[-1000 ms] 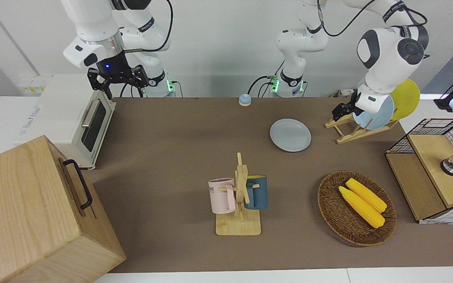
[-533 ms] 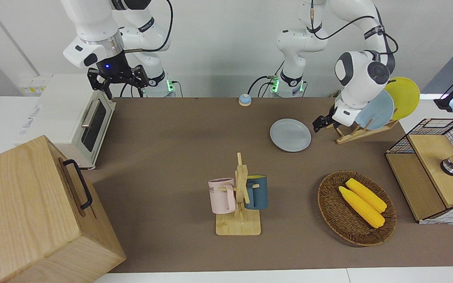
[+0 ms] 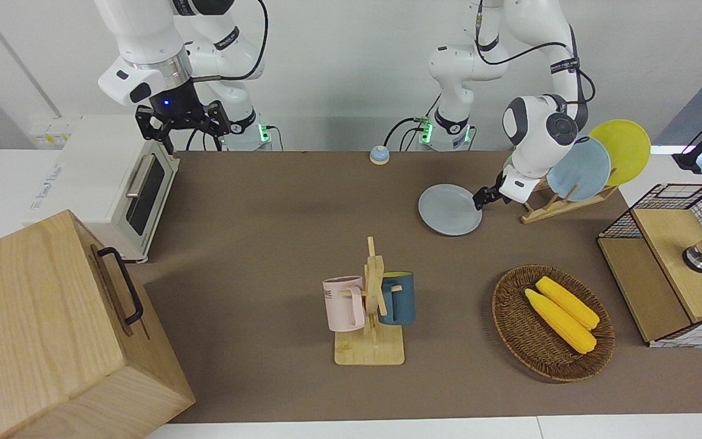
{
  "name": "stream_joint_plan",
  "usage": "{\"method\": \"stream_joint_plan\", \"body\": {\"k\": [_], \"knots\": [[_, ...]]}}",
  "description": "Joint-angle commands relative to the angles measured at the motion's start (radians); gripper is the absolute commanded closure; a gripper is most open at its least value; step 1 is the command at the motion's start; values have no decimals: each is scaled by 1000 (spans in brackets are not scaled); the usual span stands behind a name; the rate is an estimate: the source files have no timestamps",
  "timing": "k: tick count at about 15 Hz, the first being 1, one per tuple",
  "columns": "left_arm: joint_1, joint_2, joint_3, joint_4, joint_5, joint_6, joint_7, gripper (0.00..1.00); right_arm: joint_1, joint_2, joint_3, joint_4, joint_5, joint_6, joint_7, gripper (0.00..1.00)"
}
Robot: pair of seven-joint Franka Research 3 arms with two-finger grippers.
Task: Pick gray plate from table and place it on lower plate rack with left arm
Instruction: 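Close the left gripper on the gray plate's rim nearest it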
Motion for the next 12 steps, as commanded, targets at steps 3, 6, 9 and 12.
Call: {"method": "stream_joint_plan", "body": {"k": [3, 6, 9, 12], "knots": [[-14, 45, -15, -27, -57, 29, -24, 13, -19, -1, 17, 9, -1, -13, 12, 17], [-12, 62, -38, -27, -59, 29, -72, 15, -19, -3, 17, 9, -1, -14, 12, 17], [-12, 70, -38, -25, -59, 36, -75, 90, -19, -3, 17, 9, -1, -14, 12, 17], [-11, 81, -38, -25, -59, 46, -76, 403, -19, -3, 17, 9, -1, -14, 12, 17]]}}
